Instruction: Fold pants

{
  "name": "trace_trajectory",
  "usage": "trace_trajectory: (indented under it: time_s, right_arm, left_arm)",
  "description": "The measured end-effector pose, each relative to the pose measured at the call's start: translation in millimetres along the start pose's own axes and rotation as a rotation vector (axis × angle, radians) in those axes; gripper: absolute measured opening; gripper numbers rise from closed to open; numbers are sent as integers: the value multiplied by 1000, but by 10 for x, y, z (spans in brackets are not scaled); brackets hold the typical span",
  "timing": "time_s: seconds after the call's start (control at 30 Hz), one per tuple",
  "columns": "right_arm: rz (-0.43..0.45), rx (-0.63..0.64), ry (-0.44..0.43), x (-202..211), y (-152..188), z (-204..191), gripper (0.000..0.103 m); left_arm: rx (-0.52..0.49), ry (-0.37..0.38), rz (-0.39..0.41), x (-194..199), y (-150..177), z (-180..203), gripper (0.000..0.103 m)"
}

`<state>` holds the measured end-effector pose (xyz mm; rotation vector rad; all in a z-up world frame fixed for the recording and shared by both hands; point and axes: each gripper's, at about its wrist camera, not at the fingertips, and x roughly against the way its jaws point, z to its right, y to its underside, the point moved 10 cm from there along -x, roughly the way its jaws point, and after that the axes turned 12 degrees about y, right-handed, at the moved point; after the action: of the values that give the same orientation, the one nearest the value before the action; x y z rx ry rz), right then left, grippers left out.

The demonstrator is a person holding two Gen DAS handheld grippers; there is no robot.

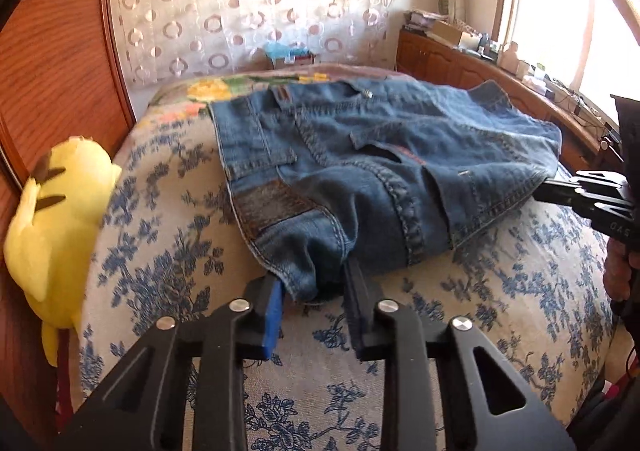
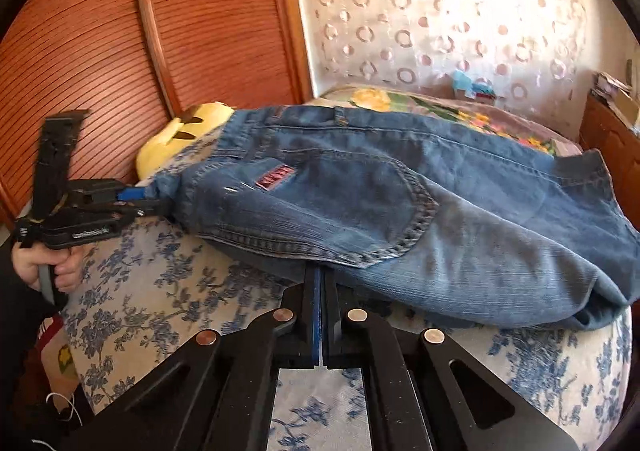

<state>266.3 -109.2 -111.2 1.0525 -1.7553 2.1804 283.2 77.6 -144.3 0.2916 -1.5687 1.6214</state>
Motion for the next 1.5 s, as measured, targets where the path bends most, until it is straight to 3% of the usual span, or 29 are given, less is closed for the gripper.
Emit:
trace_trajectory:
  time_s: [0.13,0.2,0.27,0.37,0.6,0.8,0.83,0.87,0.97,1.13,1.3,1.5]
  right_arm:
    - [-42,3,63,-55,98,174,5]
    - [-60,5,105,-70,135,272,24]
    - [-75,10,116,-90,209,364,27]
    - [-82,13,181,-84,274,538,39]
    - [-88,-20,169,-121,271,684,42]
    - [-63,-18,88,-312,37,609,41]
    - [-76,-14,87,-355,40,605,34]
    - [-99,-7,74,-403,54,580,20]
    - [-81,-11,65,-349,13,562,9]
    - [16,-72,33,52,-214,669,8]
    - [97,-63,-19,581,-431,538,7]
    - [58,-24,-65,730,-195,236,7]
  left_arm:
    - [-9,-12,32,90,-137,33,21]
    - [-10,-18,38,110,-192,32,21]
    - [-8,-18,41,113,-241,25,21]
    - [-4,-22,38,93,-255,4,21]
    - [-1,-28,33,54,-240,-6,21]
    - [-1,-7,24,30,-239,25,16]
    - [-7,-4,19,28,-238,41,16]
    - [-14,-8,21,41,-247,52,16]
    - [-25,-14,35,108,-304,84,15]
    - [-41,-31,127,424,-581,171,12]
    - [-73,-36,198,819,-795,249,11]
    - [-59,-63,183,1012,-528,102,11]
